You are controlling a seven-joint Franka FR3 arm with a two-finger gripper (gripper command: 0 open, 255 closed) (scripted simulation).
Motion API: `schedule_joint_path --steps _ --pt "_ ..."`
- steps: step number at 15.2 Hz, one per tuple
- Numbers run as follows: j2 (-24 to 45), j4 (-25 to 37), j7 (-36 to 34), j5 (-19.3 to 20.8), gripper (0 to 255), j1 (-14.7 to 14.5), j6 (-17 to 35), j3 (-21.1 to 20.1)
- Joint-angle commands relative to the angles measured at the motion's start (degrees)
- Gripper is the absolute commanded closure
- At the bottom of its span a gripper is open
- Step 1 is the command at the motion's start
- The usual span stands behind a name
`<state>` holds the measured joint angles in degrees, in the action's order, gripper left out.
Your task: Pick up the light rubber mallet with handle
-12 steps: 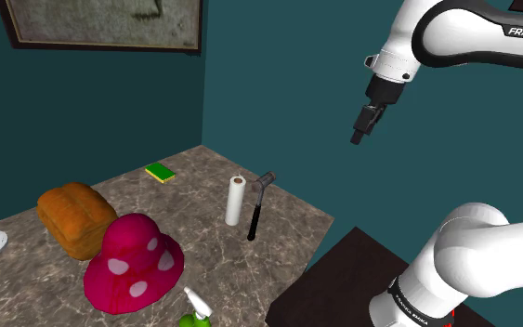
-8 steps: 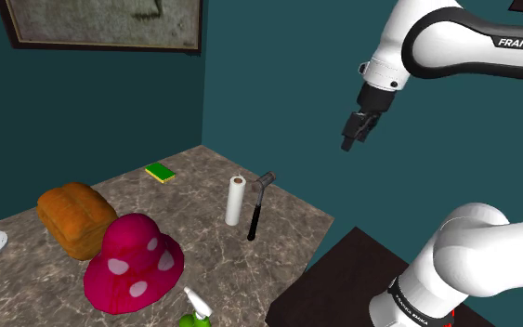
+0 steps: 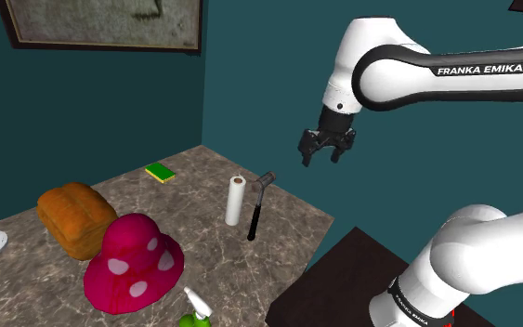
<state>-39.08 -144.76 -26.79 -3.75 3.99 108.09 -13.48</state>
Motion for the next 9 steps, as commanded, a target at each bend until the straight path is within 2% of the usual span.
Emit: schedule_joint_path --steps 1,5,9 --pt "3.74 1.03 -8.01 -1.21 0 1.39 2.76 -3.48" --pt "12.36 4.06 -23.04 -1.67 0 4.87 8.07 -10.01" --pt "22.42 8.83 -38.81 0.9 0 8.94 12.53 -15.76"
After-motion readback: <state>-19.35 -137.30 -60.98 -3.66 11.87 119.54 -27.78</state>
